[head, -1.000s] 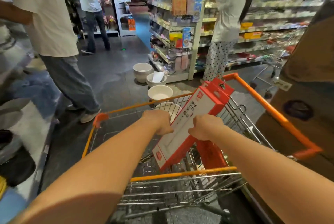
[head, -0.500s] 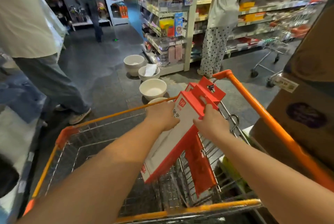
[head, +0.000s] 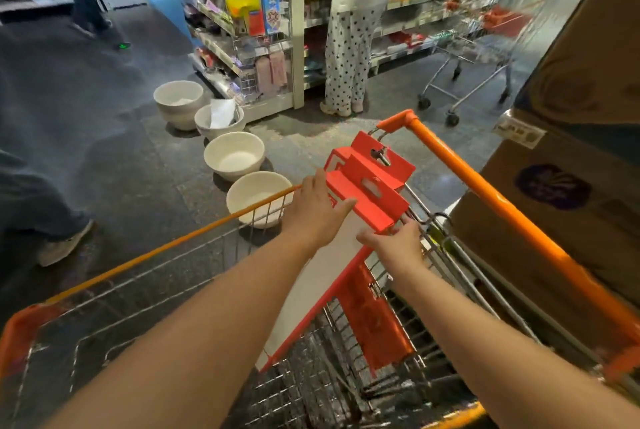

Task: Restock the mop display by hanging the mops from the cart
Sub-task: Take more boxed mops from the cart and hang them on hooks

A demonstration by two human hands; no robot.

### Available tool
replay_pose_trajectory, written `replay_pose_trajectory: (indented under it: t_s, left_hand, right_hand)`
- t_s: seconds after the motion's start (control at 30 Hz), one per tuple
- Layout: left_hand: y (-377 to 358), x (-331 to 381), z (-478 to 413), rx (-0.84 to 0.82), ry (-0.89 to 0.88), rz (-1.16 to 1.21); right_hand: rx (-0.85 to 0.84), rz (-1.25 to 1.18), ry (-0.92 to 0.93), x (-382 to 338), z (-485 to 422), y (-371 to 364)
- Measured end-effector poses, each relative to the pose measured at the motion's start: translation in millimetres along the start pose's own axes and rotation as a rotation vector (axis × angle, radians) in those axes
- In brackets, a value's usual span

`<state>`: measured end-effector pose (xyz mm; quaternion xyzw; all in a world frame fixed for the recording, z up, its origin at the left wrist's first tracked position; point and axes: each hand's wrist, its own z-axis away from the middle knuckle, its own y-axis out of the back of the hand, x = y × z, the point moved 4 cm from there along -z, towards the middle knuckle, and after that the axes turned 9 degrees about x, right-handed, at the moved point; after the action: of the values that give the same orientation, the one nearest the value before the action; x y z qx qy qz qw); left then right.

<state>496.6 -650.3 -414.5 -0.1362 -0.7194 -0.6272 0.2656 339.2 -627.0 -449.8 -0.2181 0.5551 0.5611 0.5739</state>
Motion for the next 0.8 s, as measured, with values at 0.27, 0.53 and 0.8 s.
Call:
replay_pose_trajectory:
  t_s: [0.27, 0.53, 0.8]
  left_hand:
    - [-26, -23, -22, -0.043, 0.022, 0.186]
    - [-15, -42, -19, -0.12, 0.033, 0.48]
    - [44, -86, 12, 0.003, 0.241, 0.674]
  right_hand:
    - [0.011, -0.056, -0.057, 6, 6, -16]
    - [0.07, -0.243, -0.059, 4, 16, -28]
    - [-0.109, -0.34, 0.06, -19, 52, -53]
